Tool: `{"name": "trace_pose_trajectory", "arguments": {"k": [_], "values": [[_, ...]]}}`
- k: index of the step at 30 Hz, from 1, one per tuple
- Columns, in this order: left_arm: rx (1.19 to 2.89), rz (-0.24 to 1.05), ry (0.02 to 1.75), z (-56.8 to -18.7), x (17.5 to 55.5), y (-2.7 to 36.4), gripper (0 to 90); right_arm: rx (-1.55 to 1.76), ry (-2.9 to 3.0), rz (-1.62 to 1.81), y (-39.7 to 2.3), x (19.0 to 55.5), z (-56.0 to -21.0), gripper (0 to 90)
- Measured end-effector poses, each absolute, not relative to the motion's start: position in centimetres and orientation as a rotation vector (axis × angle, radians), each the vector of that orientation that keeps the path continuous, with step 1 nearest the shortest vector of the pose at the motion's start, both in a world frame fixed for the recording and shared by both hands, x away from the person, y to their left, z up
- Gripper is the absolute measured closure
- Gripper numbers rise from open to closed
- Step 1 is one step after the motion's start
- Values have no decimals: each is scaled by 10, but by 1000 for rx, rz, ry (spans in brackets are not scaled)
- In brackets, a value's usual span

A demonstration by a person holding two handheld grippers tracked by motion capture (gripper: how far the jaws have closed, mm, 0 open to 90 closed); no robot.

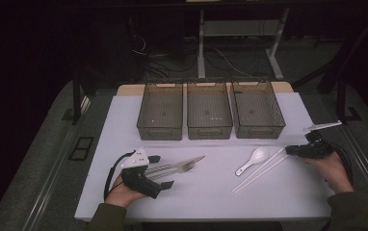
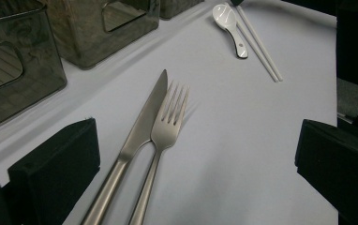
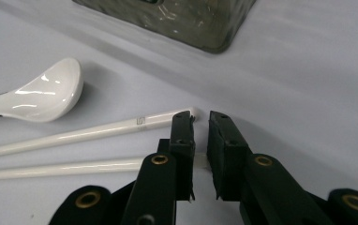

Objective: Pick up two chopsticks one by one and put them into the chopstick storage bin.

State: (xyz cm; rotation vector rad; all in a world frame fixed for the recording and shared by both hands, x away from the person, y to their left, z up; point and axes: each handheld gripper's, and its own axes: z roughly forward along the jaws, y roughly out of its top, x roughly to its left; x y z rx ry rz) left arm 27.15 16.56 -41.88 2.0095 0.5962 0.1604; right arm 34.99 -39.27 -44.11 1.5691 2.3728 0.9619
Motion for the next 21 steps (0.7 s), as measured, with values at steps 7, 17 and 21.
{"name": "trace_pose_trajectory", "arguments": {"k": [7,17,21], "values": [[2007,159,597,-419,271,166,0,1583,2368,981,-397,338,-437,765],[2008,157,599,-419,271,165,0,1590,2360,988,-399,327,-435,721],[2013,159,596,-419,271,166,0,1592,2336,991,-405,317,-432,687]]}}
